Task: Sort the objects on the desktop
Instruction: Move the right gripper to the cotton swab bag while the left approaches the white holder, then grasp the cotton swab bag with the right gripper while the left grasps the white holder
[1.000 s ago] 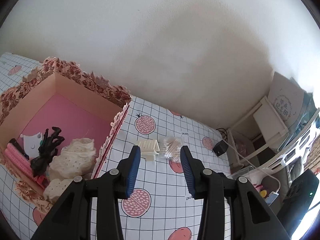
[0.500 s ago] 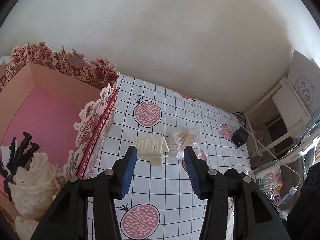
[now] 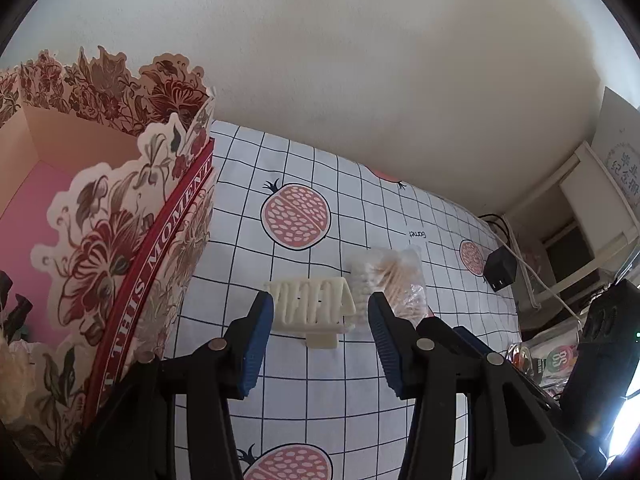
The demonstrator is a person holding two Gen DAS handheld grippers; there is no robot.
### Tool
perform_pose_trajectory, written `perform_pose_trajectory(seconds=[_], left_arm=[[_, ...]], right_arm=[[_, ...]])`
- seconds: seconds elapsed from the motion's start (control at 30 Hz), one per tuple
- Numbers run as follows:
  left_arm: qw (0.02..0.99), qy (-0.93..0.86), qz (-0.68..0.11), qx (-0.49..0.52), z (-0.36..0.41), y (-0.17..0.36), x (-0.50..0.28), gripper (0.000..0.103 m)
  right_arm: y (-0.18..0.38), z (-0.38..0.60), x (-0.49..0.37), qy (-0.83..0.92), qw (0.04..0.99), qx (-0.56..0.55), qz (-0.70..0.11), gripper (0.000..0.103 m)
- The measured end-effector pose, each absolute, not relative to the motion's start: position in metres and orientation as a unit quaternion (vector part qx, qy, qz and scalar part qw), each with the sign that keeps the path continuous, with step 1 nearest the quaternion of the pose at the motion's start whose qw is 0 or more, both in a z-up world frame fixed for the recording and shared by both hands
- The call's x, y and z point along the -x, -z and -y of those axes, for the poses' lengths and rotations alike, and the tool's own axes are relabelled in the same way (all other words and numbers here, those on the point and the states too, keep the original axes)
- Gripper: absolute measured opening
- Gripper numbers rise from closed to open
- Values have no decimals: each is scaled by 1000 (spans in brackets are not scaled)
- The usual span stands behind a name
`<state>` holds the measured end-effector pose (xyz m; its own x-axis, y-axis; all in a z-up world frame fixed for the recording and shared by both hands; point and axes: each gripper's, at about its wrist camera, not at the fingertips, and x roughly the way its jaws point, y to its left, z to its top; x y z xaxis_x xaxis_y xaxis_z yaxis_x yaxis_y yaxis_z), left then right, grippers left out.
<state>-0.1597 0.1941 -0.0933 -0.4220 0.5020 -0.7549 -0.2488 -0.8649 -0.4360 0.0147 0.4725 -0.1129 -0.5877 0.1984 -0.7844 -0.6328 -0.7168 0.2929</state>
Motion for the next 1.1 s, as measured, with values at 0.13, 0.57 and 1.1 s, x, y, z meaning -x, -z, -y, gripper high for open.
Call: perform_pose_trajectory(seconds=[0.13,0.57,1.1], left_arm=[[226,-837,124,483,-196,98,161,49],[229,-845,100,473,-204,104,159,49],[232,-853,81,461,-209,107,157,56]], right_arm=[[119,-484,-9,-844,220,386,-301,76],[127,-496,24,-833,204,414,-306,82],[141,-494,49,-788,278,494,-239,83]])
